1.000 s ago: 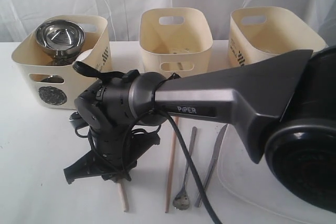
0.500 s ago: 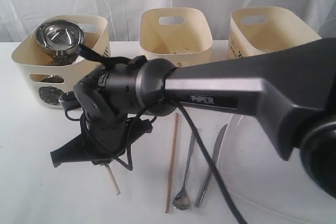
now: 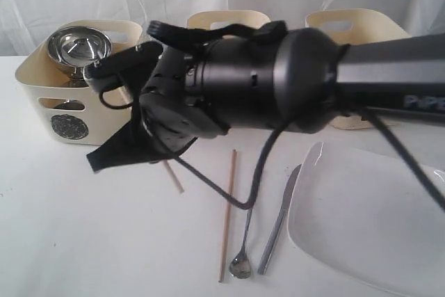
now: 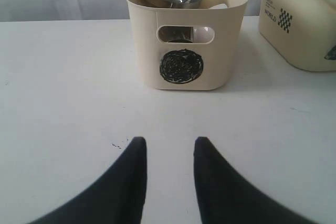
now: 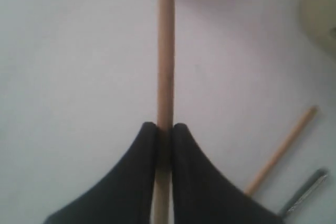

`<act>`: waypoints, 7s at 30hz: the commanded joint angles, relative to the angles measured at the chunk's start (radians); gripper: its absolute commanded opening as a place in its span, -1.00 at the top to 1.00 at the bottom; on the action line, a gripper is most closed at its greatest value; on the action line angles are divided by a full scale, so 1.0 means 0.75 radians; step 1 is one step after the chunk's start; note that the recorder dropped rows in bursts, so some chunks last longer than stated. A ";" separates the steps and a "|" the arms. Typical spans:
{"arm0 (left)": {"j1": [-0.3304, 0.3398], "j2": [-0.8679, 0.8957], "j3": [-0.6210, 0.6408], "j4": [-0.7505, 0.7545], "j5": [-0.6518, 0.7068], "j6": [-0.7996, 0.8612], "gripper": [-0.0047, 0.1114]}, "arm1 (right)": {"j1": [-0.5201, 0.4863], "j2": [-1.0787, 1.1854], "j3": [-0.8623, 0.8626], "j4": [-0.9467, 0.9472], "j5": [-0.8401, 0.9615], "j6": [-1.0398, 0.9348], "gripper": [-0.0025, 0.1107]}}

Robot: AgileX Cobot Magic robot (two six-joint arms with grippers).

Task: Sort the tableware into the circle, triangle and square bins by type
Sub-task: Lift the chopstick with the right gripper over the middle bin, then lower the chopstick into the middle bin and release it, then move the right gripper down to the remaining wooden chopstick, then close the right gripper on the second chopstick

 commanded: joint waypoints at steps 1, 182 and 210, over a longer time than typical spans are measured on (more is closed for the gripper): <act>-0.004 -0.007 0.006 -0.001 0.005 -0.002 0.30 | -0.075 -0.119 0.071 -0.261 -0.035 0.225 0.96; -0.004 -0.007 0.006 0.001 0.005 0.001 0.30 | -0.333 0.136 0.214 0.444 -0.004 -0.131 0.04; -0.004 -0.007 0.006 0.001 0.005 0.001 0.30 | -0.327 0.222 0.203 0.444 -0.020 -0.120 0.12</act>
